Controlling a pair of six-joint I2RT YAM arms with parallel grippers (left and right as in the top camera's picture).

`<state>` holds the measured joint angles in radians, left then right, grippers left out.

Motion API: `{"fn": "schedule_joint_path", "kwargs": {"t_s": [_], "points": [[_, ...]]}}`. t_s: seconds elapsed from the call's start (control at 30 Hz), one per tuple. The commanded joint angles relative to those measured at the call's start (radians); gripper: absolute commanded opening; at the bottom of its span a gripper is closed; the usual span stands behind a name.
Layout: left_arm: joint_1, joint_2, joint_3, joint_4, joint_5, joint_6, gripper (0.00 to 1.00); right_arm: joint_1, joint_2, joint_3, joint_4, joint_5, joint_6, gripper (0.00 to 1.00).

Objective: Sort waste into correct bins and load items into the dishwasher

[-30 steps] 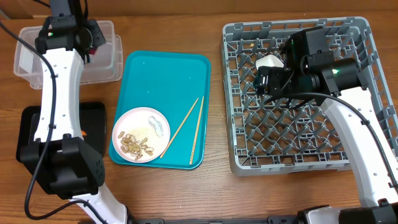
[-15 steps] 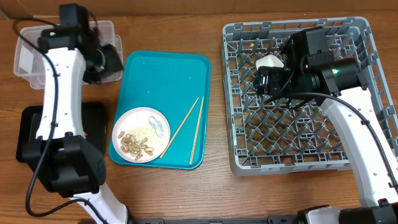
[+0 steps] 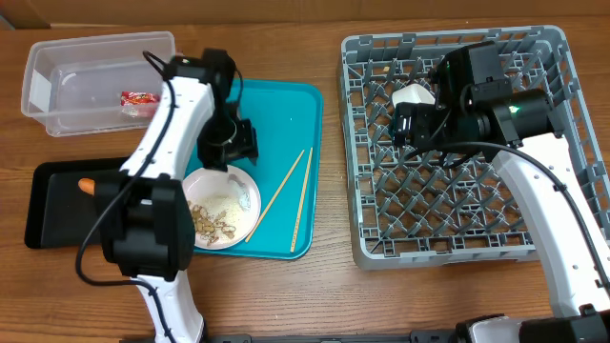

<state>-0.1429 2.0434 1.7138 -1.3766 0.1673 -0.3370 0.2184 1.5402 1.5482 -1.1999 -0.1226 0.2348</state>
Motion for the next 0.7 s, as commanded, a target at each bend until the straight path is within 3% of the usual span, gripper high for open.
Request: {"fn": "schedule_joint_path", "kwargs": {"t_s": [0.0,0.33,0.43,0.57,0.67], "points": [[-0.002,0.011,-0.063,0.015,-0.047,-0.09,0.62,0.005,-0.012,0.005,-0.001,0.01,-0.004,1.0],[-0.002,0.011,-0.209,0.178,-0.047,-0.117,0.6,0.005,-0.012,0.005,-0.001,0.01,-0.004,1.0],[-0.002,0.012,-0.232,0.203,-0.047,-0.116,0.57,0.005,-0.012,0.005,-0.002,0.01,-0.004,1.0],[-0.002,0.012,-0.233,0.212,-0.049,-0.116,0.45,0.005,-0.012,0.005,0.0,0.01,-0.003,1.0],[-0.002,0.012,-0.233,0.223,-0.048,-0.116,0.43,0.005,-0.012,0.005,-0.002,0.01,-0.003,1.0]]}}
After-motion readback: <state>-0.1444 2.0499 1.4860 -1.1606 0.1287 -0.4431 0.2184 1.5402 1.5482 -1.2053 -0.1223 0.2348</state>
